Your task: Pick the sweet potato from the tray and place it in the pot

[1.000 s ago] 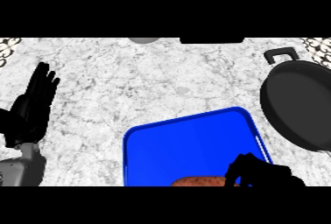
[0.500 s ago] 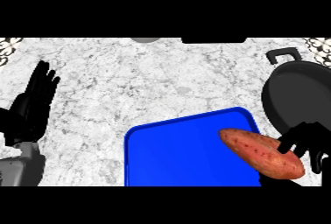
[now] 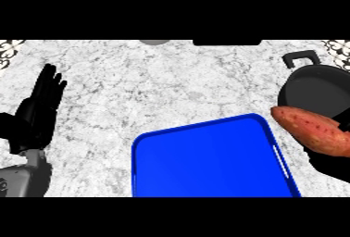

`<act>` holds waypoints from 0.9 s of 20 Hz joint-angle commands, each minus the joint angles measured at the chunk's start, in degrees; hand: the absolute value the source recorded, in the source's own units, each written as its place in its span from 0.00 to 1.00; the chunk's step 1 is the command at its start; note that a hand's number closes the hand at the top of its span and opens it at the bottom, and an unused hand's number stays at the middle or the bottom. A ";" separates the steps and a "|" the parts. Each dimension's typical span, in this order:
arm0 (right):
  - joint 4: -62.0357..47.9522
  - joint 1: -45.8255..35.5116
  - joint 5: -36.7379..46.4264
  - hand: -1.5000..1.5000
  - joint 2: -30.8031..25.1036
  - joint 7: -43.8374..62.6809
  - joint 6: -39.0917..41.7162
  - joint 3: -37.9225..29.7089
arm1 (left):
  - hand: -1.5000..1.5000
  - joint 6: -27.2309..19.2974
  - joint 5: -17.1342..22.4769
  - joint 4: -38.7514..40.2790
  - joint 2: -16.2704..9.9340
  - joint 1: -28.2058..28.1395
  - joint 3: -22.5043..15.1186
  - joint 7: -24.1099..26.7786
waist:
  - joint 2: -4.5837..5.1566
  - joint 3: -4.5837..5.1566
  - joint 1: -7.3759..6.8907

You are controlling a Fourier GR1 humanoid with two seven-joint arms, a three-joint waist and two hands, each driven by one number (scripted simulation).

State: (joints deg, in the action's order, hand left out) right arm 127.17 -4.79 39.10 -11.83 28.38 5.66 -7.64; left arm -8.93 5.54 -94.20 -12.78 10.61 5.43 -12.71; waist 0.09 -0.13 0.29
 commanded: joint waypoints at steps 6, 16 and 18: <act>-19.92 -3.35 8.02 1.00 -13.79 -13.60 -4.25 -10.71 | 0.50 -1.99 -2.82 -1.99 2.35 -0.13 -3.19 -1.59 | 0.21 0.08 -0.96; -54.84 -12.37 5.55 1.00 -14.58 -30.92 -14.90 -13.38 | 0.50 1.06 -1.28 3.73 2.00 1.03 -0.54 3.13 | 0.16 0.09 -0.73; -58.73 -15.56 4.26 1.00 -13.07 -27.87 -12.59 -13.17 | 0.50 0.70 -0.45 2.23 0.09 4.63 0.72 -2.03 | 0.17 0.07 -0.94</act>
State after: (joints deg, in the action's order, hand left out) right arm 77.49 -17.13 46.00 -25.16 1.94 -7.92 -19.67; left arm -7.84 5.40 -92.61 -12.62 13.20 6.06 -13.54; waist 0.23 -0.04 -0.65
